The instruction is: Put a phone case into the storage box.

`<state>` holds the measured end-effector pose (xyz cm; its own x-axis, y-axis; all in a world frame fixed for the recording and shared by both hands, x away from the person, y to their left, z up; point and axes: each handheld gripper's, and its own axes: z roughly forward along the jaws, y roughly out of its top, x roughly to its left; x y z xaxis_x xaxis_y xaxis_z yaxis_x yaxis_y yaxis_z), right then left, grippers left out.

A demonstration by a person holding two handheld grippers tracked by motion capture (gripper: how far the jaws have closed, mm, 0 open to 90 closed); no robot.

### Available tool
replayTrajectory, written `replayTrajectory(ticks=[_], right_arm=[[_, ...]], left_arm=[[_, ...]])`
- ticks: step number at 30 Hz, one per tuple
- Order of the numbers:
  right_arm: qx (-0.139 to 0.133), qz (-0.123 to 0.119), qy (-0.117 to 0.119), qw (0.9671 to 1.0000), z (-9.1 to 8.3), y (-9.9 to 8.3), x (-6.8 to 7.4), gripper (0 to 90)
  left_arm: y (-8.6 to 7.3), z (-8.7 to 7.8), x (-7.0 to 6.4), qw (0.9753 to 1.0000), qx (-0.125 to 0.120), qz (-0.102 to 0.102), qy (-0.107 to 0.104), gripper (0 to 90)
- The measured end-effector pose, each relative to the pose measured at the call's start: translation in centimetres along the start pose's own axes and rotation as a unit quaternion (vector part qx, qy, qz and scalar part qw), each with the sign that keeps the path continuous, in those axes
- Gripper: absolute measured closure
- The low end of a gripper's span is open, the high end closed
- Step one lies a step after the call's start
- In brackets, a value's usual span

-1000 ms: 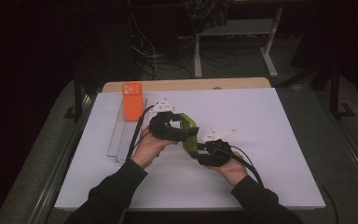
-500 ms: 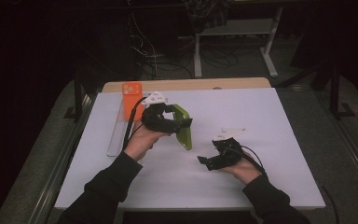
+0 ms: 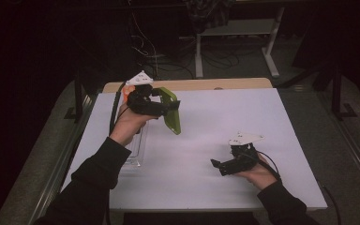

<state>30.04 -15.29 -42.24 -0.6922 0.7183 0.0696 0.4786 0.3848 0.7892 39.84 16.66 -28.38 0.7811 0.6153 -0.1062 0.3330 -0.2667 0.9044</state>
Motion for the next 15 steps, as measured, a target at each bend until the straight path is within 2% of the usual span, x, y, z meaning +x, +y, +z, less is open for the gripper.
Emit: replayTrajectory(ticks=[5,6,15], right_arm=[[-0.001,0.005,-0.004,1.0,-0.7,-0.8,-0.4,0.0],[-0.003,0.012,-0.001,0.9999,-0.9,-1.0,-0.4,0.0],[-0.014,0.015,-0.003,0.9998,-2.2,-2.4,-1.2,0.0]], left_arm=[[0.7,-1.1,1.0,0.9999,-0.003,0.006,0.014,15.4],[0.9,-1.3,1.2,0.9998,-0.006,0.006,0.018,15.4],[1.4,-3.6,3.8,0.9987,-0.005,0.01,0.049,15.4]])
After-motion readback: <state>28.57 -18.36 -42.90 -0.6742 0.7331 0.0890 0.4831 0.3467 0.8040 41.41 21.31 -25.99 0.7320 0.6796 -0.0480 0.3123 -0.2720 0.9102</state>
